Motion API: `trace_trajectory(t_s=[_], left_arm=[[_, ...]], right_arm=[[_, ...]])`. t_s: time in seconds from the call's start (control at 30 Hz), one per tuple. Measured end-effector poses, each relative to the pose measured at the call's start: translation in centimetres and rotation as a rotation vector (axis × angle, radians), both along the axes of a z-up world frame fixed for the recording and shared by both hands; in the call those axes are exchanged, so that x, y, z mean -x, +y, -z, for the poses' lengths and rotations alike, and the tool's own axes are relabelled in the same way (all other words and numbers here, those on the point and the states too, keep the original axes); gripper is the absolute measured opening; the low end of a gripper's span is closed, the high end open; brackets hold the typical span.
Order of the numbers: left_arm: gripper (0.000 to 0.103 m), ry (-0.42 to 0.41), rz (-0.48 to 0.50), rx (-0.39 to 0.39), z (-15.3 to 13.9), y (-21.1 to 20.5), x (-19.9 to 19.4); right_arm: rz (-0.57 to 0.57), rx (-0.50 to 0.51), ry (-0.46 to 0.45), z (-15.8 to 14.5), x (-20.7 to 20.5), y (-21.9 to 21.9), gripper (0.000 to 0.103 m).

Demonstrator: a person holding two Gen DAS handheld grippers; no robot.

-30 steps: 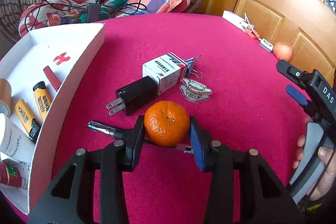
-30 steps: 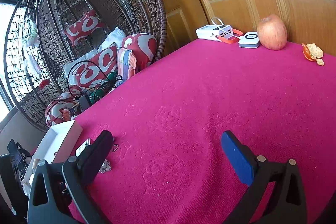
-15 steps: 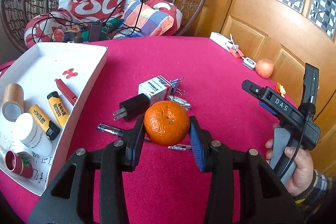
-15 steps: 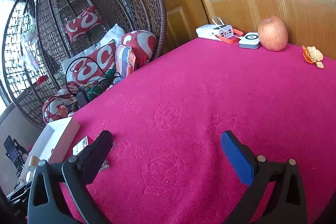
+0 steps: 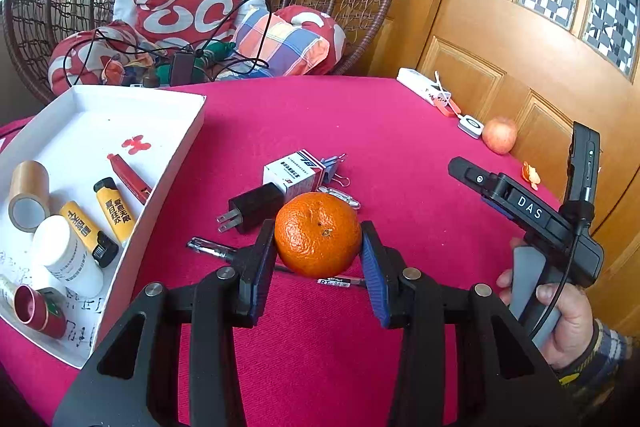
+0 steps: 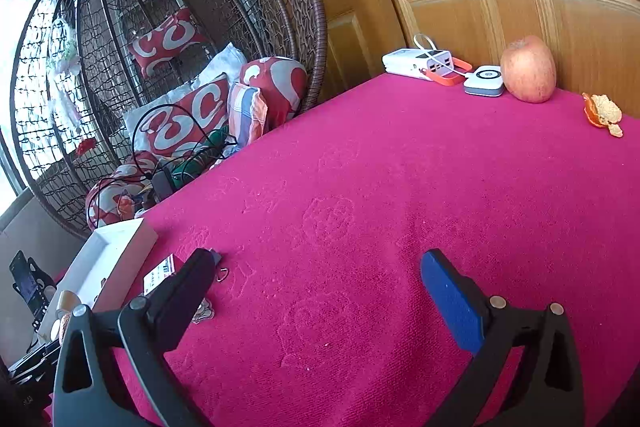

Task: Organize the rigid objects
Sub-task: 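Lift the tangerine with the left gripper while the right grasps the black pen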

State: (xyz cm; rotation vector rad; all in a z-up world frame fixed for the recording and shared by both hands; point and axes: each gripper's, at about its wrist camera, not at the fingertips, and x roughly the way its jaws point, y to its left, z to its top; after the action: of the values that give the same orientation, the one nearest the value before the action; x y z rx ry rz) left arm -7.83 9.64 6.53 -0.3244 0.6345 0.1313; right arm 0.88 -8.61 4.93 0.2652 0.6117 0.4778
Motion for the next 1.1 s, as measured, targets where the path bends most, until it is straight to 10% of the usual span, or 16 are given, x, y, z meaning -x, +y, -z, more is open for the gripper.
trace_trajectory(t_s=[0.1, 0.33, 0.77, 0.93, 1.1], left_arm=[[0.040, -0.015, -0.010, -0.003, -0.4, 0.4, 0.6], [0.040, -0.047, -0.078, 0.019, -1.0, 2.6, 2.9], [0.040, -0.084, -0.177, 0.063, -1.4, 5.6, 5.8], [0.040, -0.099, -0.192, 0.059, -1.7, 6.1, 6.3], [0.040, -0.109, -0.213, 0.063, -2.0, 6.6, 6.8]], right_arm=[[-0.238, -0.002, 0.002, 0.0, -0.2, 1.8, 0.103], [-0.756, 0.380, -0.068, 0.6, 3.7, 9.6, 0.103], [-0.928, 0.545, -0.068, 2.8, 4.8, 16.6, 0.072], [-0.993, 0.554, -0.119, 2.7, 6.3, 18.0, 0.019], [-0.995, 0.570, -0.174, 2.8, 7.9, 17.5, 0.006]])
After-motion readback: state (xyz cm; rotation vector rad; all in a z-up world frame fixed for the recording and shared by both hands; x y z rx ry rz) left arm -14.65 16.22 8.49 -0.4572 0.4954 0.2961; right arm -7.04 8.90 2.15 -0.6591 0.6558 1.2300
